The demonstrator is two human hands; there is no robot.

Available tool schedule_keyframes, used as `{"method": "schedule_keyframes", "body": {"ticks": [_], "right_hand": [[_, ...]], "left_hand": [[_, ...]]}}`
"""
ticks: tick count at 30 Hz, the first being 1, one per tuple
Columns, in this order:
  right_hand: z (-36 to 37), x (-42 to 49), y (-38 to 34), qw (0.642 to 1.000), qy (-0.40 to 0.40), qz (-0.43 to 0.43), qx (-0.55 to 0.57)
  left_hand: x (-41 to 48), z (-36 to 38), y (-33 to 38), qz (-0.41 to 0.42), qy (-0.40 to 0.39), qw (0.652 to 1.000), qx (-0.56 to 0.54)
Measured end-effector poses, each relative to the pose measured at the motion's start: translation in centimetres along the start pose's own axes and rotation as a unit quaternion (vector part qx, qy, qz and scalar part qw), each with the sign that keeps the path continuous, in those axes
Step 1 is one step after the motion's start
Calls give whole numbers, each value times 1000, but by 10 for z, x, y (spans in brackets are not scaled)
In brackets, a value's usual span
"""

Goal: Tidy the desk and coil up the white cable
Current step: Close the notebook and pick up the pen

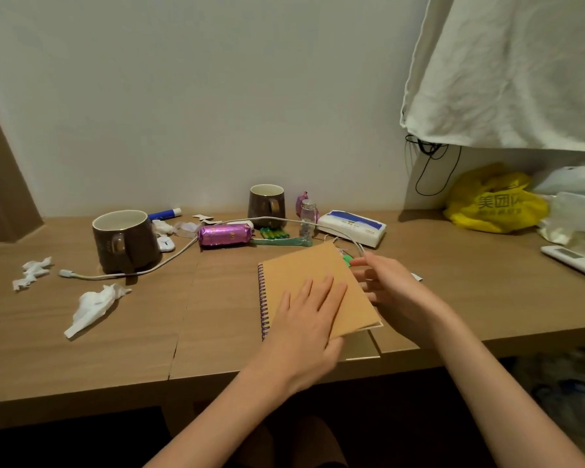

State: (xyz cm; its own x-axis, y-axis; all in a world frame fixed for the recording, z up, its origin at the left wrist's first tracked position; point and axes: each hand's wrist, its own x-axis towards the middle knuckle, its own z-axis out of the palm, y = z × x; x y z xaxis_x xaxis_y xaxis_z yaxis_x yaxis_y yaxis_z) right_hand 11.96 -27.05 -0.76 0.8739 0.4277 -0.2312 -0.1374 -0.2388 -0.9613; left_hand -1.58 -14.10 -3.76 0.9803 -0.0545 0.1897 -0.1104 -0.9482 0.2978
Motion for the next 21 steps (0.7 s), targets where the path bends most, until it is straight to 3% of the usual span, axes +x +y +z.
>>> {"method": "schedule_keyframes", "body": {"ticks": [4, 9, 11, 15, 21], "right_hand": [[-2, 7, 4, 998, -8, -23, -57], [4, 11, 5, 988, -29, -53, -139], [9, 9, 3, 978, -34, -71, -193], [23, 7, 2, 935, -34, -106, -338], [44, 3, 5, 891, 5, -132, -435]], "left_hand": [[3, 6, -1, 5, -51, 995, 91], [-5, -8, -9, 4, -99, 993, 62], [-5, -17, -17, -26, -85, 996, -9], [-5, -26, -45, -139, 43, 983, -115], [-8, -35, -61, -223, 55, 906, -355]]}}
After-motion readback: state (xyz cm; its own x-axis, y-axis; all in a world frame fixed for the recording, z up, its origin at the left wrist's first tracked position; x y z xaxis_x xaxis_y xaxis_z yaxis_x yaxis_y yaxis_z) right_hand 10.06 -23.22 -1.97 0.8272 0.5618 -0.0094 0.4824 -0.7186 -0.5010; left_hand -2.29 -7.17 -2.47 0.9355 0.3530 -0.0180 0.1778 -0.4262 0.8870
